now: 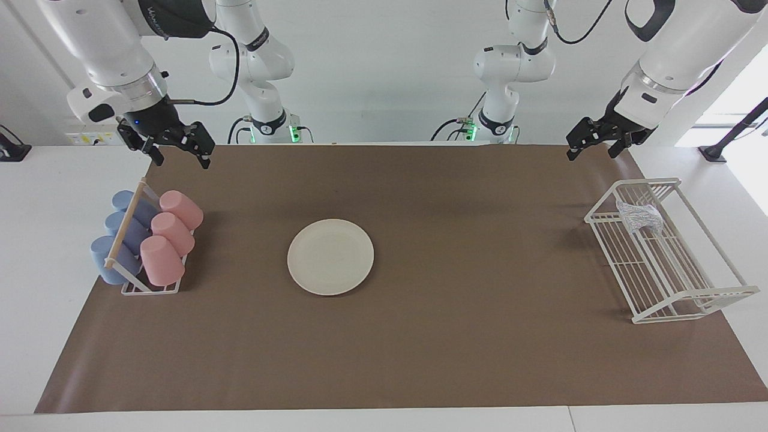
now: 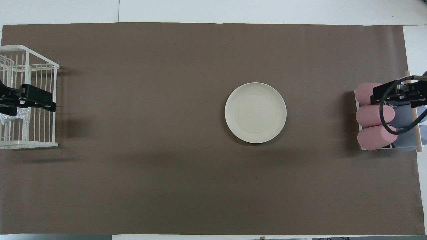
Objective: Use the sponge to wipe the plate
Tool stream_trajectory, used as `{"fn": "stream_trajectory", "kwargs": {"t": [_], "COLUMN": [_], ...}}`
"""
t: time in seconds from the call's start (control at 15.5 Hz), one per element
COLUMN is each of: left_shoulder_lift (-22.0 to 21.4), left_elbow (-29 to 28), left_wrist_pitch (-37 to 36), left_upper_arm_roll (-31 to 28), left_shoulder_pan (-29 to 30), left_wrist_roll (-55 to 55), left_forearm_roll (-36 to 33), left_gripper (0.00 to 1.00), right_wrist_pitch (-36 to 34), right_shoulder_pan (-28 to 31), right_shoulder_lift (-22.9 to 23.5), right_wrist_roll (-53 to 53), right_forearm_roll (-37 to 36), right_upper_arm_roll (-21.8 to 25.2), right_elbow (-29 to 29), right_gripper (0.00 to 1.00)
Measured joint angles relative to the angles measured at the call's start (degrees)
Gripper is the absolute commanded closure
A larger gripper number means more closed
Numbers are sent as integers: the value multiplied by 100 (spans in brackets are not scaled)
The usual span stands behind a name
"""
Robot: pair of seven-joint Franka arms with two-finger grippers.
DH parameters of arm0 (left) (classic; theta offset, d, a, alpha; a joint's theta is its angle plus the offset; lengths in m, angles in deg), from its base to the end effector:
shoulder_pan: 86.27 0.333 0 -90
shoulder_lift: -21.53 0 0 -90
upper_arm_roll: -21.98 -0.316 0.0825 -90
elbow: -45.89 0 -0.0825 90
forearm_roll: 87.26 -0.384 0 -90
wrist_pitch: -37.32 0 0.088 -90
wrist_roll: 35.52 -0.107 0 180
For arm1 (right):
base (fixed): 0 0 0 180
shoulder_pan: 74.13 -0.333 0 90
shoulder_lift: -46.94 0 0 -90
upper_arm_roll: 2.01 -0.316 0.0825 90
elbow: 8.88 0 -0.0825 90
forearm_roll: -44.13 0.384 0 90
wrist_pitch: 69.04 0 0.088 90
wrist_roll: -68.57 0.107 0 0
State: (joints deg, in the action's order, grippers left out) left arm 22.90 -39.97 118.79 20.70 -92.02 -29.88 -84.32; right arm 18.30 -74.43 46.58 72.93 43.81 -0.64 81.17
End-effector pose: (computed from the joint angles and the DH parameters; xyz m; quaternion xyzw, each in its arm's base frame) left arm 0.5443 -0.0488 0.6328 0.9984 0.0077 -0.0523 0.0207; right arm 0.5475 -0.0109 0.6236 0.9987 -0.0474 -0.0204 0.0033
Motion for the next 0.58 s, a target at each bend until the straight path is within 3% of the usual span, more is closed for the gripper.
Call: {"fn": "stream_trajectory", "kwargs": {"t": [0.58], "left_shoulder_lift": [7], "left_elbow": [-64], "left_wrist_pitch": [385], "left_upper_arm_roll": [-1], "left_shoulder_pan": [7], "left_wrist_roll": [220], "left_forearm_roll": [0], "left_gripper": [0], "right_wrist_pitch": [-74], "right_shoulder_pan": [69], "right_shoulder_lift": [0], "right_wrist_roll": [-384], "right_forearm_roll": [0], "right_upper_arm_roll": [43], "right_elbow": [-5], "right_gripper": [0]}}
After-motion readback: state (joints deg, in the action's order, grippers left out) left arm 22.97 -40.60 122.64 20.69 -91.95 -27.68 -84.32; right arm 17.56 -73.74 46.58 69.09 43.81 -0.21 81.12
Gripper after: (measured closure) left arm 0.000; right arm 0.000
